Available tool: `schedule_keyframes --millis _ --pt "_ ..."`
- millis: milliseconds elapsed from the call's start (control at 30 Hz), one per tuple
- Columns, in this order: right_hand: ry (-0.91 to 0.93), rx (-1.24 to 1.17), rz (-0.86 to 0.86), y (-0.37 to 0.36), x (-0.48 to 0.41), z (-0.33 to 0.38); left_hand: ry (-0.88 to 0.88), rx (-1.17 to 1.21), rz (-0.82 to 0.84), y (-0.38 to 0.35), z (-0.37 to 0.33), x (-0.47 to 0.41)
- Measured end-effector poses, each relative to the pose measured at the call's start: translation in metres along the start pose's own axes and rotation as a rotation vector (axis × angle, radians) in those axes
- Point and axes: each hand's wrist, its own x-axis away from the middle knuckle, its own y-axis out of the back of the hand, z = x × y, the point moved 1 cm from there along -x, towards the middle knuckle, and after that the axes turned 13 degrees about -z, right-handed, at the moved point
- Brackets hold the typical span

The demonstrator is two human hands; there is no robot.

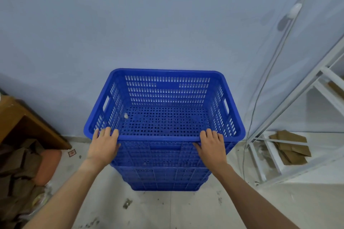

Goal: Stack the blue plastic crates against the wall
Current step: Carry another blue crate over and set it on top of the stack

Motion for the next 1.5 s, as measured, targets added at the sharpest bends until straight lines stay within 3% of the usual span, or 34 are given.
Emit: schedule_keyframes --millis 133,367,533,833,1100,1233,1400,1500 --pt "0.024 -0.017 0.021 0.001 -0.001 -0.003 0.044 -0.027 0.026 -0.001 0.009 -0.002" --pt "0.059 0.079 0.239 0.006 -0.012 -0.024 -0.014 -0.035 0.106 0.006 -0.001 -0.011" --pt "0.079 0.122 0.250 0.009 -0.013 -0.022 0.031 0.001 0.116 0.005 -0.003 -0.009" --pt "-0.057 0.118 0.213 0.015 -0.003 -0.008 0.015 0.150 -0.012 0.005 0.001 0.001" --pt "-0.133 0.086 0.254 0.020 -0.004 -0.002 0.027 0.244 0.006 -0.001 0.004 -0.003" --pt "-0.167 0.021 0.372 0.028 -0.006 -0.001 0.044 0.238 0.041 0.003 0.004 0.002" --pt "-0.196 0.057 0.457 0.032 -0.012 0.002 0.205 0.214 0.226 0.016 -0.006 0.007" --pt "-0.177 0.047 0.503 0.037 -0.007 0.005 0.214 0.257 0.269 0.023 -0.008 0.013"
